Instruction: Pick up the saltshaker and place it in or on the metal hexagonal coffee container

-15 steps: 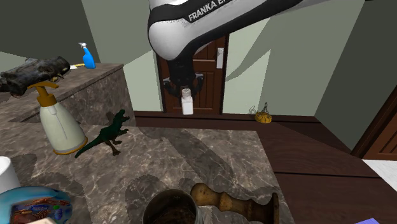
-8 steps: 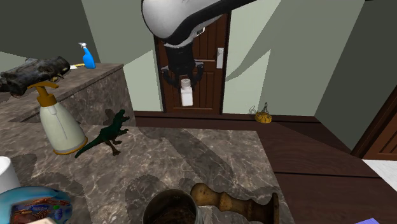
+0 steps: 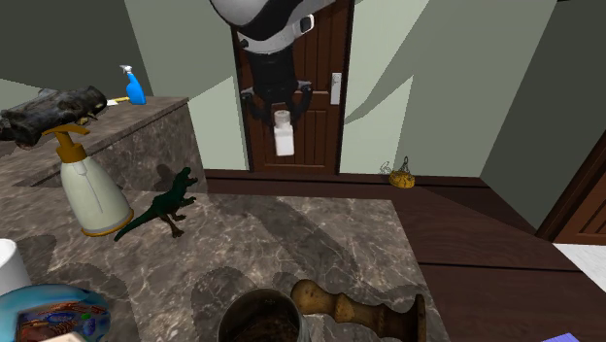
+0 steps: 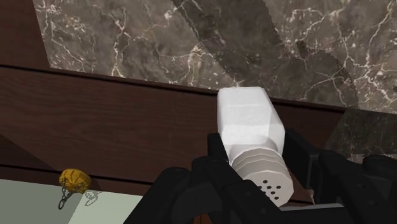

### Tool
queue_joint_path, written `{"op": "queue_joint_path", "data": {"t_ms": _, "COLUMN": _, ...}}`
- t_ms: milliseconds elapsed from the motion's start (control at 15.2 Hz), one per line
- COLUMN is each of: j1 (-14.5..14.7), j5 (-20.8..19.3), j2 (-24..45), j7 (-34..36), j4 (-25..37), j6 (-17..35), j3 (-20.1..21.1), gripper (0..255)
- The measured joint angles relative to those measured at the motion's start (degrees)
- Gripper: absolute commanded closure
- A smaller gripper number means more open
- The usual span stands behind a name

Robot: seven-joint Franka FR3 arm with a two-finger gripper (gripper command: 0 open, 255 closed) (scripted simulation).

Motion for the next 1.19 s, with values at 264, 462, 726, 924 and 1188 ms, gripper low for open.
{"op": "queue_joint_path", "data": {"t_ms": 264, "j1": 0.4, "j5": 2.4, "j2": -6.8, "j7": 2.5, "j4": -8.2, "j6": 1.3, "j3": 1.4, "gripper": 255}}
{"op": "queue_joint_path", "data": {"t_ms": 462, "j1": 1.3, "j5": 4.4, "j2": -11.7, "j7": 4.3, "j4": -13.2, "j6": 1.5, "j3": 2.6, "gripper": 255}}
{"op": "queue_joint_path", "data": {"t_ms": 726, "j1": 2.7, "j5": 7.3, "j2": -18.0, "j7": 6.3, "j4": -19.0, "j6": 1.2, "j3": 4.0, "gripper": 255}}
{"op": "queue_joint_path", "data": {"t_ms": 924, "j1": 4.1, "j5": 9.5, "j2": -22.4, "j7": 7.9, "j4": -22.8, "j6": 0.8, "j3": 5.1, "gripper": 255}}
{"op": "queue_joint_path", "data": {"t_ms": 1188, "j1": 6.4, "j5": 12.2, "j2": -27.1, "j7": 10.9, "j4": -26.5, "j6": -0.4, "j3": 7.0, "gripper": 255}}
